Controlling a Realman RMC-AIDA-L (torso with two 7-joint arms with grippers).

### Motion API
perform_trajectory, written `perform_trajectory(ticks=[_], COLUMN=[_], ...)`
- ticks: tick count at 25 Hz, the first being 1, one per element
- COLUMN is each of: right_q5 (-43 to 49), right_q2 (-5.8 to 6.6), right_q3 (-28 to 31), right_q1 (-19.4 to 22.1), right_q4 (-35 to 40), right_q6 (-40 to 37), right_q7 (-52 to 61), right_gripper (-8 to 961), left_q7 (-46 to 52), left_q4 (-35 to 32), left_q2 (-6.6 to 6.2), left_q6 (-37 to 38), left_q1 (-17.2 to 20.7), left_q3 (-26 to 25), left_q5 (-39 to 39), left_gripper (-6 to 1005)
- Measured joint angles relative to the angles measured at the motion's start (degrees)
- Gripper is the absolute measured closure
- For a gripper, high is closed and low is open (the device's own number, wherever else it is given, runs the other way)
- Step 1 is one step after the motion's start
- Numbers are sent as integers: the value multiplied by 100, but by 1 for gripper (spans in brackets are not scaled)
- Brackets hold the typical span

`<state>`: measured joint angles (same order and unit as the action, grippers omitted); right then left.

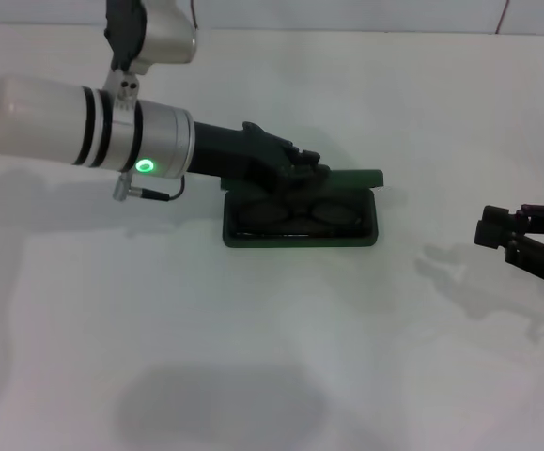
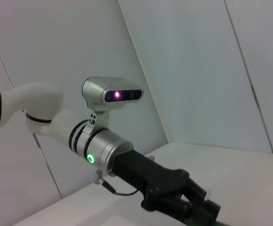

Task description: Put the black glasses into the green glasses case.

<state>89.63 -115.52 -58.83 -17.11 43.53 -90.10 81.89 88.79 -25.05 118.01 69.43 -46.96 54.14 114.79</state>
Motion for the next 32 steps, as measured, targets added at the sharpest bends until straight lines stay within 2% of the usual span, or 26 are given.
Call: perform_trajectory(ticks=[10,13,17,20,24,27,31,32], right_q5=[3,3,3,17,-358,-985,-1432,-1441], right_q2=[14,19,21,4,-51,-55,-47,-47], right_q3=[-9,-24,-47,-108,-232,-603,-1079,-1108], right_q1=[-12,-14,-19,-23,-68,-74,-122,-157], right_q4=[22,35,80,122,51,42,136,124], right_q6=[-72,-171,-547,-997,-1788,-2194,-2227,-2204], right_q7=[-6,-11,-247,-614,-822,-803,-768,-764], right_gripper=[692,677,657,642,621,606,424,379], left_q7=[-272,-450,-611,-1429,-1717,-1755,-2139,-2187], left_q4=[-16,-490,-1125,-1329,-1362,-1361,-1347,-1294], left_q2=[129,156,103,21,-126,-256,-314,-326], left_q6=[442,1040,2259,3369,4205,4653,4694,4694], left_q1=[213,579,1154,1666,2101,2454,2839,2861], left_q3=[277,278,255,231,155,186,207,211], left_q5=[-93,-645,-1536,-1971,-2195,-2626,-2831,-2802], left_gripper=[850,862,878,813,663,541,353,346])
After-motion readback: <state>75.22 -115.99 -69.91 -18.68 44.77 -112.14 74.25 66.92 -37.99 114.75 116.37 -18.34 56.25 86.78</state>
